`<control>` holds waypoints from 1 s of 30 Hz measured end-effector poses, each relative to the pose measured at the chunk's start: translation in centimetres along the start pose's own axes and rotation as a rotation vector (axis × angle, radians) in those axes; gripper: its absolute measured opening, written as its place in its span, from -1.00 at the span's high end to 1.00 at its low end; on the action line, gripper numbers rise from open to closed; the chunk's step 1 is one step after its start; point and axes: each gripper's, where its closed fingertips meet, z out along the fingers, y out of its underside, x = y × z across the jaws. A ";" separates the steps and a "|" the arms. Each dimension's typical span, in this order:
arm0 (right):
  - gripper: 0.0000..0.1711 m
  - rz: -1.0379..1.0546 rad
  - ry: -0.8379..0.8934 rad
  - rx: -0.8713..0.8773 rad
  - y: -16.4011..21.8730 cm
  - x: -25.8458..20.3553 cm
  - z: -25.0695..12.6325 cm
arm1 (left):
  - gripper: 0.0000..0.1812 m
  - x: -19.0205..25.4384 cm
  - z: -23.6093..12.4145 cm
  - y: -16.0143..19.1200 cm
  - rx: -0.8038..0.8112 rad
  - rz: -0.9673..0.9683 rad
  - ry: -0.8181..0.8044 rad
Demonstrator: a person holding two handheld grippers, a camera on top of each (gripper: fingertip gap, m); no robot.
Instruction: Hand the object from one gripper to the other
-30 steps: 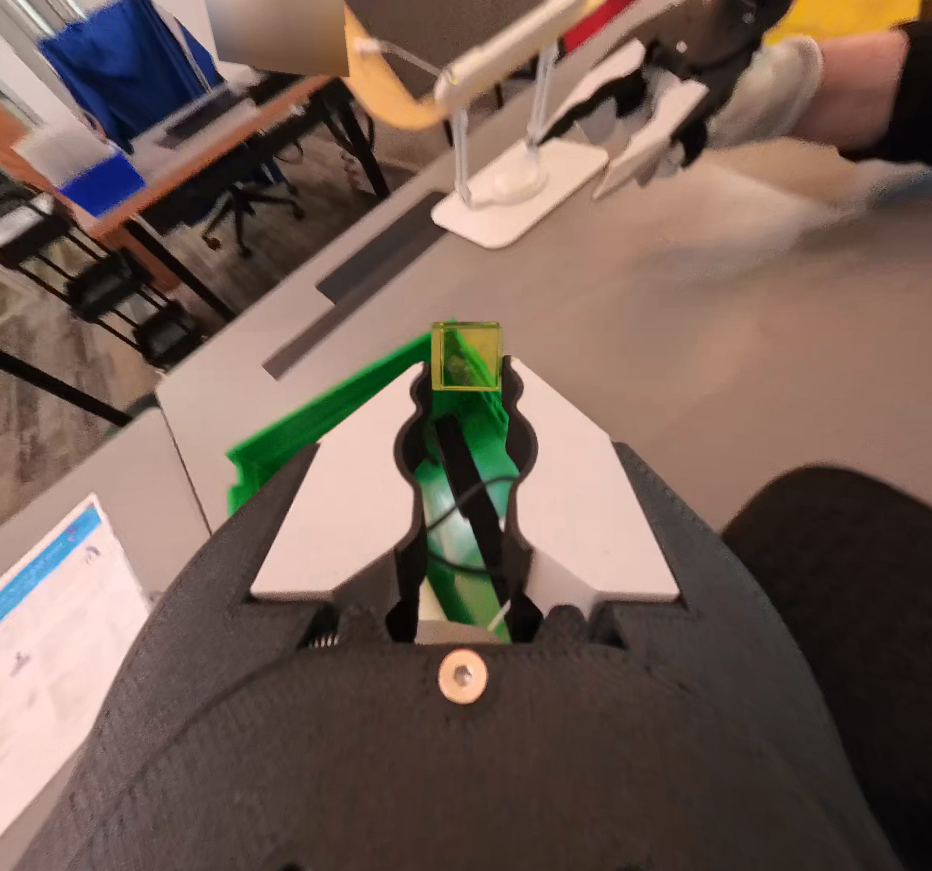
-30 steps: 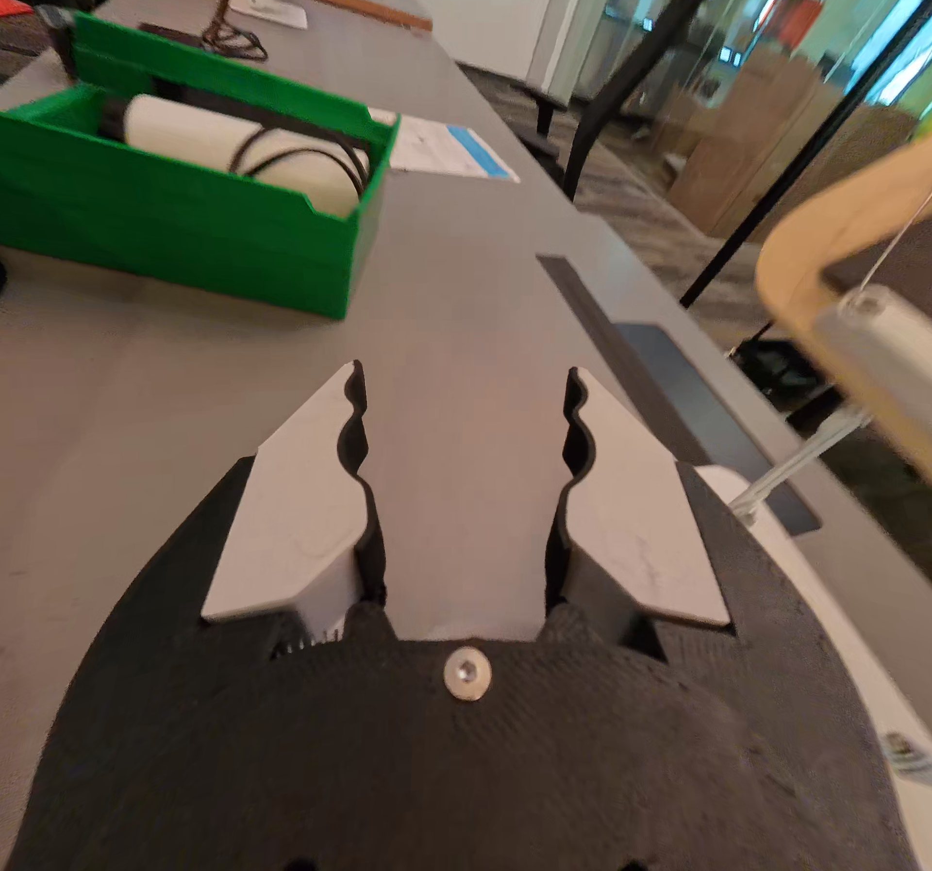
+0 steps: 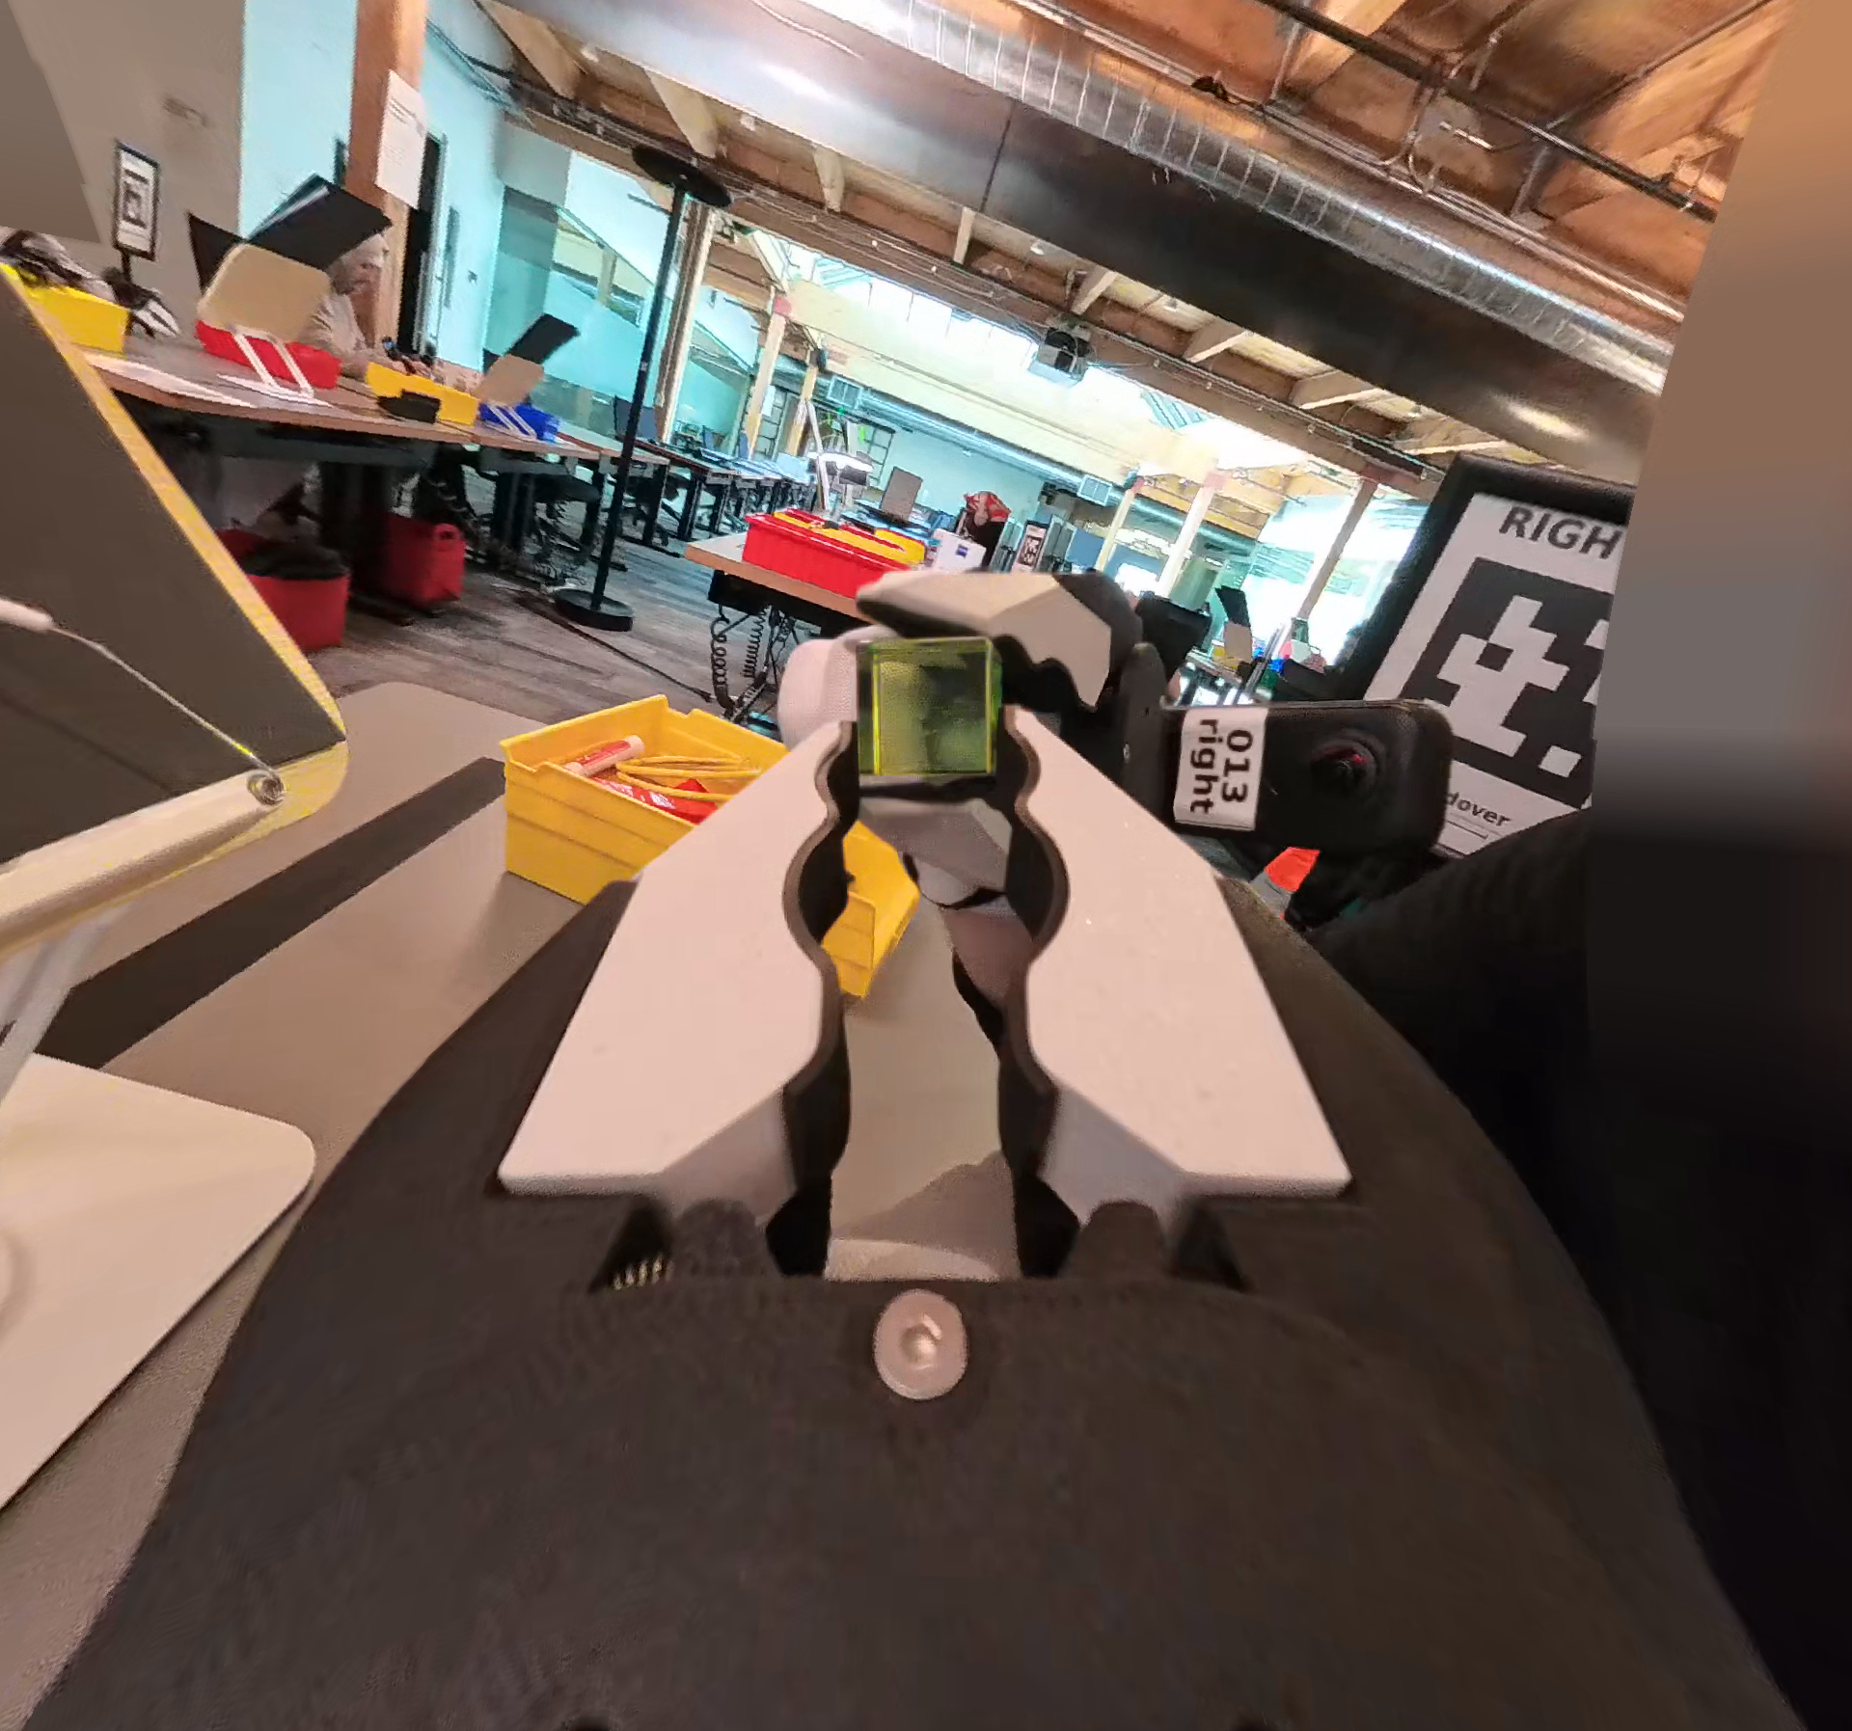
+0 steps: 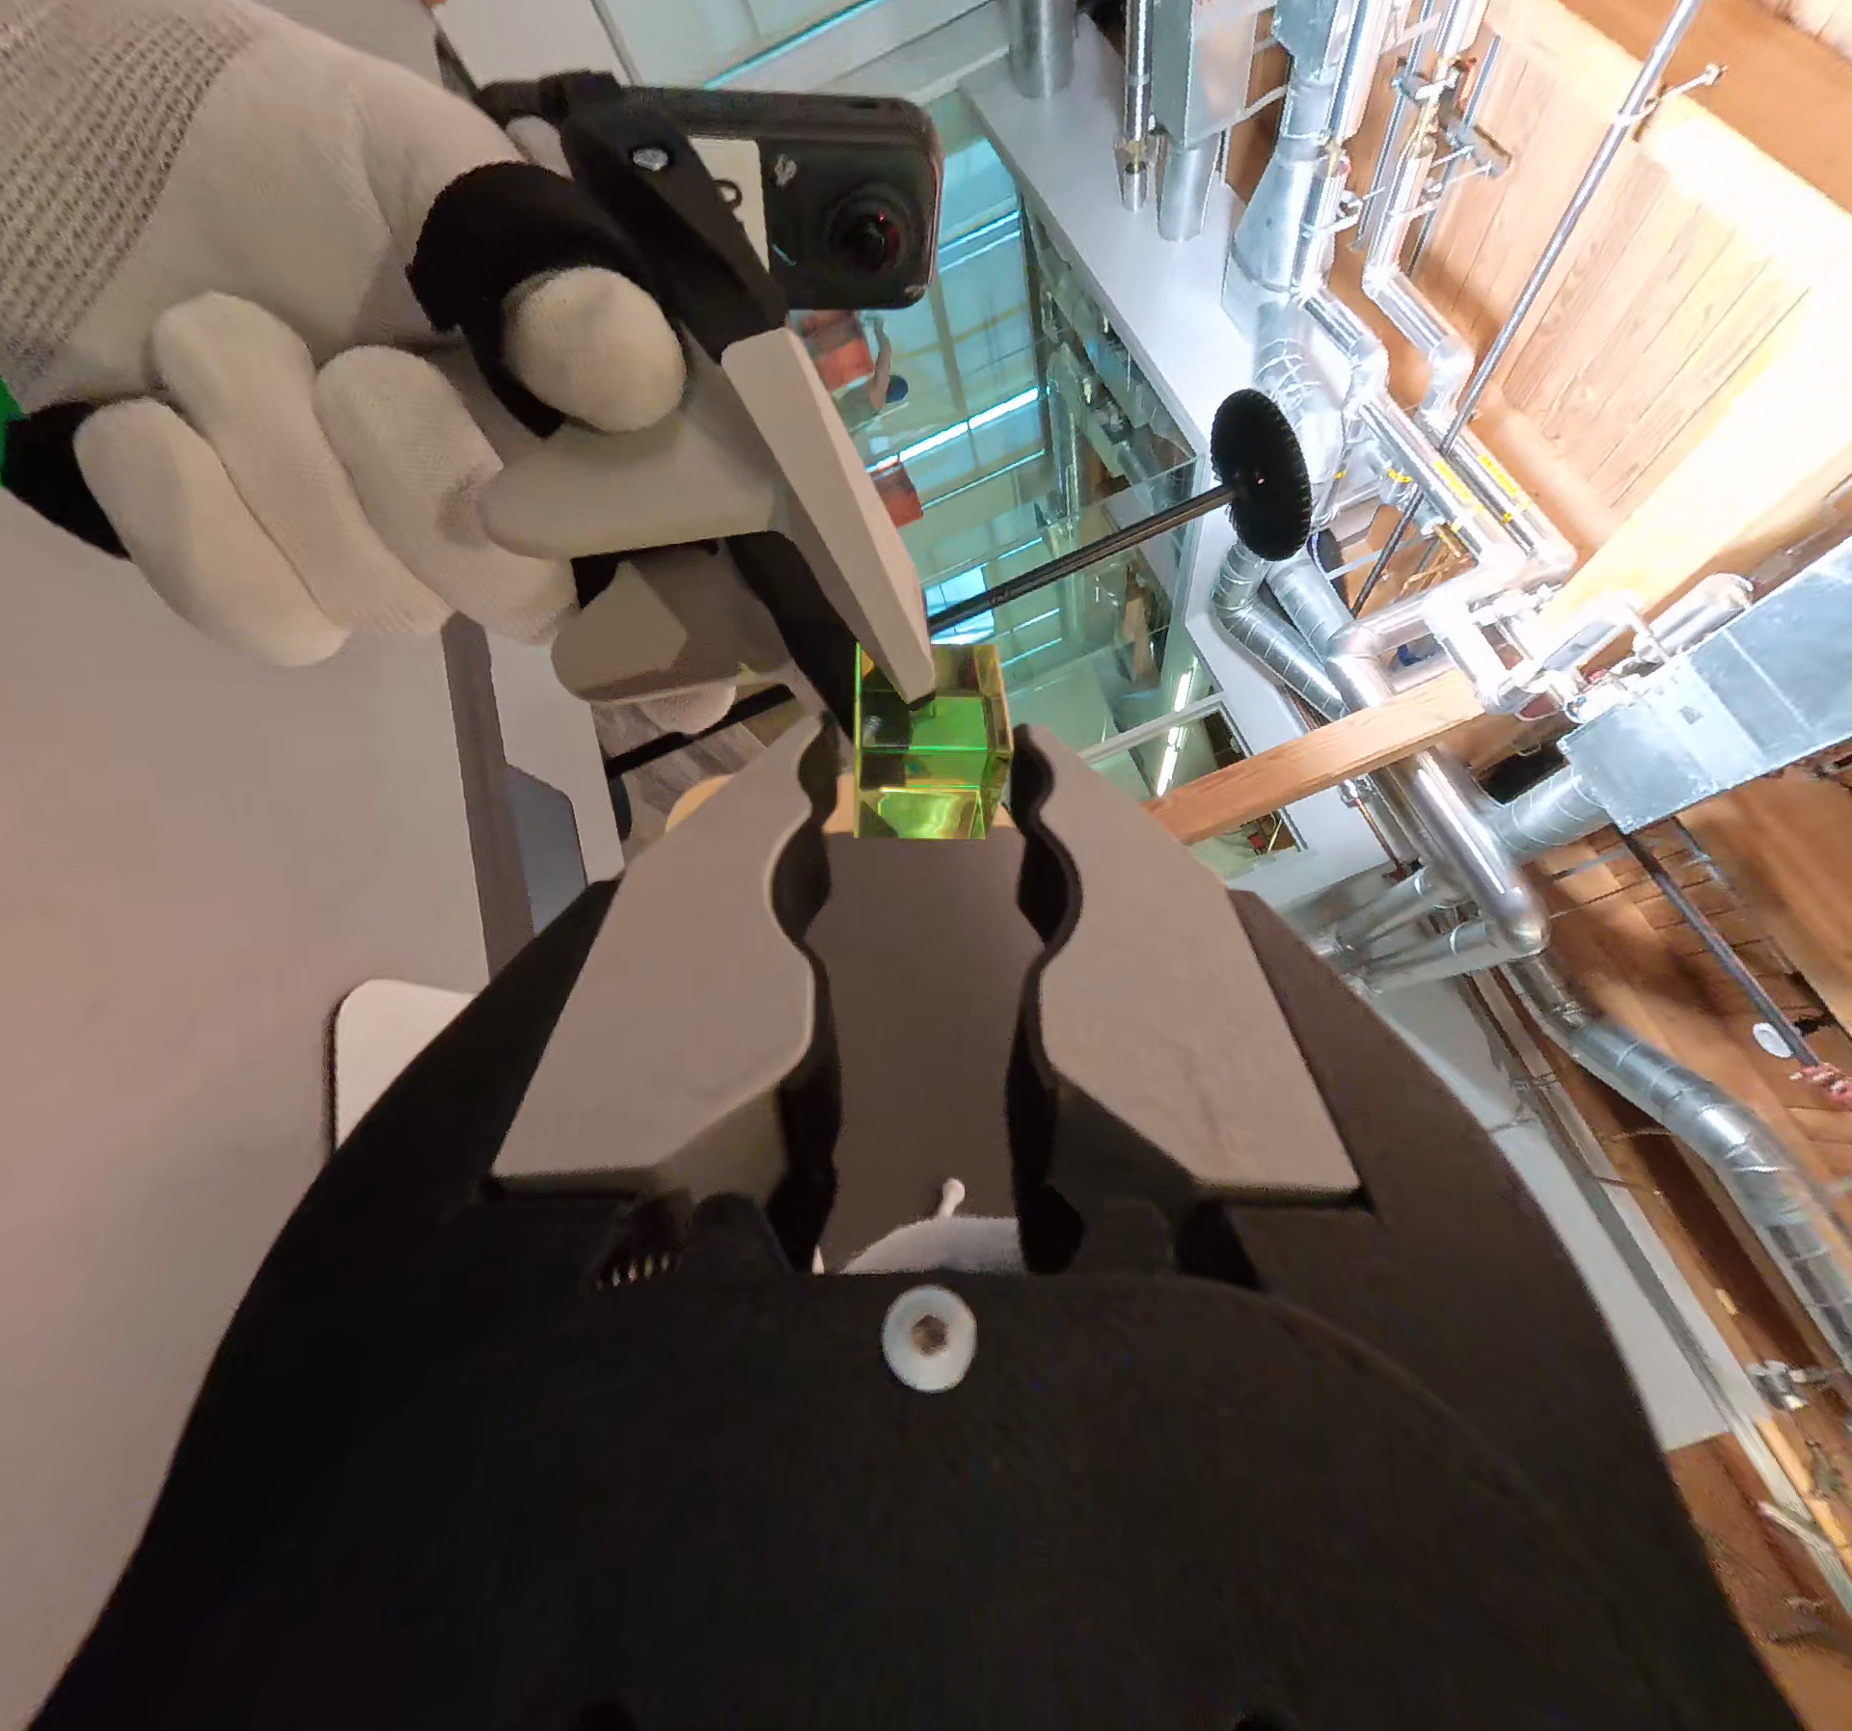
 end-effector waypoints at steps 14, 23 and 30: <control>0.70 0.737 -0.163 0.149 0.8 1.0 0.2 | 0.41 -2.8 -2.4 -2.2 0.034 0.520 -0.407; 0.70 1.477 -0.548 0.367 1.9 -0.2 -0.2 | 0.27 -3.4 -1.0 -0.8 -0.146 1.303 -0.743; 0.70 1.580 -0.657 0.414 0.7 -2.4 0.6 | 0.39 -4.4 -0.6 0.1 -0.136 1.487 -0.835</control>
